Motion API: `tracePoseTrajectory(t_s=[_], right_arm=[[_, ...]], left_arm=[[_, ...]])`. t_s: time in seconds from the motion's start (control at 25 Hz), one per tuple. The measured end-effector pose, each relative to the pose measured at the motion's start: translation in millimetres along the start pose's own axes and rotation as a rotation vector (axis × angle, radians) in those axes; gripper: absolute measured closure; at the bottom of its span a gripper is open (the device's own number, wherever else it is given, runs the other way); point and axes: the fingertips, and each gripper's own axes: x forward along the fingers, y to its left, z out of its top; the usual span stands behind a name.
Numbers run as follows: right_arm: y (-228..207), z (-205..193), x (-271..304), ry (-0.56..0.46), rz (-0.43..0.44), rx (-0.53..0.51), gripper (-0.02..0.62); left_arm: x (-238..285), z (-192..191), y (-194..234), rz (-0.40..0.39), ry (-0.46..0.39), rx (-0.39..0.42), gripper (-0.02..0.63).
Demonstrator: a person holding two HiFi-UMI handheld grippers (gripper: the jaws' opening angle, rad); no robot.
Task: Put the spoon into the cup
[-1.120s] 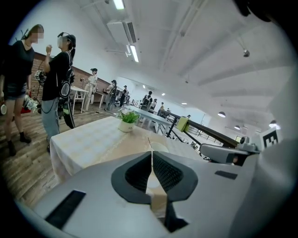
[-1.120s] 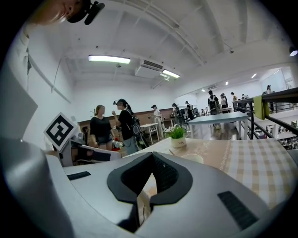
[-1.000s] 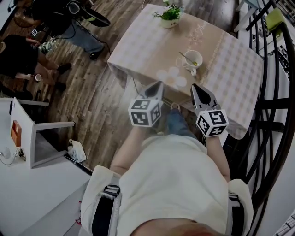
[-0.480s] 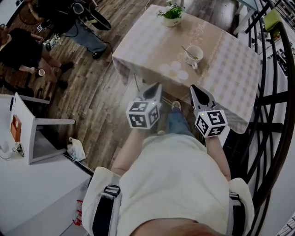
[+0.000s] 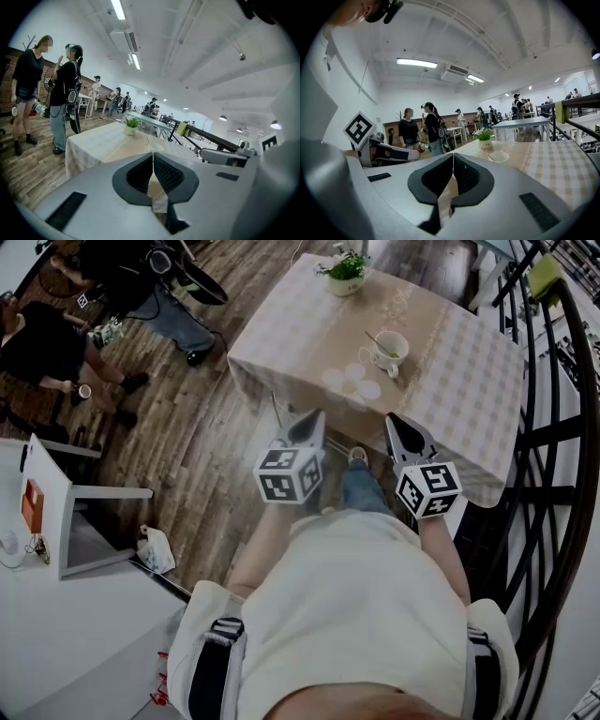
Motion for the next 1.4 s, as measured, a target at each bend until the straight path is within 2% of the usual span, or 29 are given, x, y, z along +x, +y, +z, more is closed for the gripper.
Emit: tracePoseTrajectory(t_s=[1.4], right_arm=[[2.1,-2.3,3.9,0.007,-0.022,-0.018,0.595]], left_arm=[[0.3,1.9,0.2,-0.025,0.010,0.010,0.598]])
